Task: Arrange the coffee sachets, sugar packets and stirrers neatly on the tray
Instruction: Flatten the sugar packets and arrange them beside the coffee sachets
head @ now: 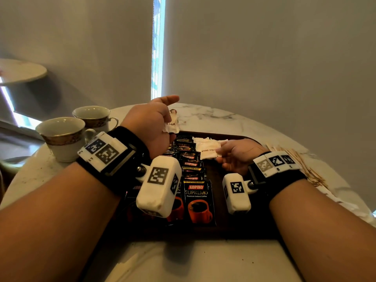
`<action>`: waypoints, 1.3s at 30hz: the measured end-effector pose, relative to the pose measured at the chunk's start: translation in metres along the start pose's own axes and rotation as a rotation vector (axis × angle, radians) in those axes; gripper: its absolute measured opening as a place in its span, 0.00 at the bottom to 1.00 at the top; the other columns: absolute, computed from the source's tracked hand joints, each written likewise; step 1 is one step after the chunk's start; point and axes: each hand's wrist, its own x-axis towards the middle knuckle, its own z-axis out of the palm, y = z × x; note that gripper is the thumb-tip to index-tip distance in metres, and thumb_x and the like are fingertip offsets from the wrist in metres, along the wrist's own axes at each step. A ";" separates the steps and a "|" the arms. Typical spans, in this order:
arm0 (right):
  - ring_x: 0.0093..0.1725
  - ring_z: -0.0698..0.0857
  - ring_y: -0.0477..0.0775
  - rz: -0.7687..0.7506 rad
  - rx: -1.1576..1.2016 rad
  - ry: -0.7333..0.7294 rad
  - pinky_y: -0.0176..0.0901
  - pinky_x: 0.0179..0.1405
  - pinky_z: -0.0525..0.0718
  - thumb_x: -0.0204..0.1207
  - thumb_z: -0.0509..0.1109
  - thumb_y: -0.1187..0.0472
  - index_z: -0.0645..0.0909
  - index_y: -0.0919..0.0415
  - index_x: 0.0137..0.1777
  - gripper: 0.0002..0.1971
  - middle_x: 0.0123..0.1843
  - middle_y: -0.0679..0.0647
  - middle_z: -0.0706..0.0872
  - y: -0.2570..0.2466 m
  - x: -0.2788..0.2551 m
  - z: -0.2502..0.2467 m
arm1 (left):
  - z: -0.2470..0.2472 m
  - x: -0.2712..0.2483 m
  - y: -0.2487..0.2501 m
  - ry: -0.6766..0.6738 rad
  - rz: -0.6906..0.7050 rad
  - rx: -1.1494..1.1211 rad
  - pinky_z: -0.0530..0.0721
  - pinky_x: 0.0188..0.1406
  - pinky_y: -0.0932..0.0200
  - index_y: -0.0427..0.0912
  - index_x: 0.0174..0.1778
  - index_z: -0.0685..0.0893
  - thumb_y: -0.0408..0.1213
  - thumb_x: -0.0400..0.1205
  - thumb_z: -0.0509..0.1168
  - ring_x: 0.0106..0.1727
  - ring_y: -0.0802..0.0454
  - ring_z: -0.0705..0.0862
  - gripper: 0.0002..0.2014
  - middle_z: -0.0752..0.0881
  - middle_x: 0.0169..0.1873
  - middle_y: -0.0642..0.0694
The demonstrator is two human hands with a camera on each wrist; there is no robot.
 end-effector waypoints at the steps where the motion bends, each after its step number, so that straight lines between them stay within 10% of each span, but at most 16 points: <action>1: 0.27 0.85 0.47 0.004 -0.005 -0.007 0.34 0.18 0.81 0.84 0.64 0.71 0.81 0.61 0.59 0.09 0.39 0.59 0.91 0.000 -0.001 0.000 | 0.000 -0.001 0.001 -0.015 0.004 0.008 0.78 0.36 0.55 0.52 0.54 0.87 0.20 0.79 0.46 0.55 0.47 0.81 0.28 0.78 0.63 0.42; 6: 0.27 0.87 0.46 0.008 -0.050 -0.035 0.35 0.20 0.83 0.84 0.64 0.71 0.82 0.63 0.64 0.12 0.45 0.61 0.91 -0.001 -0.004 0.000 | 0.004 -0.006 0.002 -0.034 0.006 -0.039 0.81 0.25 0.60 0.48 0.58 0.87 0.20 0.80 0.44 0.48 0.43 0.81 0.29 0.79 0.59 0.38; 12: 0.30 0.89 0.47 -0.011 -0.123 0.009 0.36 0.23 0.84 0.82 0.66 0.72 0.83 0.62 0.66 0.15 0.56 0.64 0.90 -0.003 -0.005 0.005 | -0.001 0.002 -0.002 -0.008 -0.025 0.014 0.78 0.34 0.55 0.50 0.61 0.86 0.19 0.78 0.47 0.67 0.30 0.81 0.30 0.78 0.71 0.34; 29: 0.38 0.84 0.51 -0.008 -0.250 0.073 0.39 0.31 0.80 0.84 0.65 0.71 0.80 0.61 0.50 0.05 0.50 0.60 0.84 -0.008 -0.015 0.006 | 0.001 -0.002 -0.004 -0.027 -0.039 -0.081 0.89 0.31 0.57 0.39 0.54 0.82 0.17 0.82 0.60 0.49 0.36 0.91 0.14 0.86 0.58 0.31; 39: 0.39 0.86 0.52 0.008 -0.232 0.076 0.39 0.33 0.82 0.84 0.64 0.71 0.81 0.63 0.54 0.06 0.53 0.63 0.86 -0.008 -0.015 0.005 | -0.002 -0.001 -0.005 -0.016 -0.014 0.038 0.78 0.23 0.63 0.43 0.46 0.84 0.21 0.80 0.68 0.41 0.46 0.88 0.11 0.91 0.44 0.40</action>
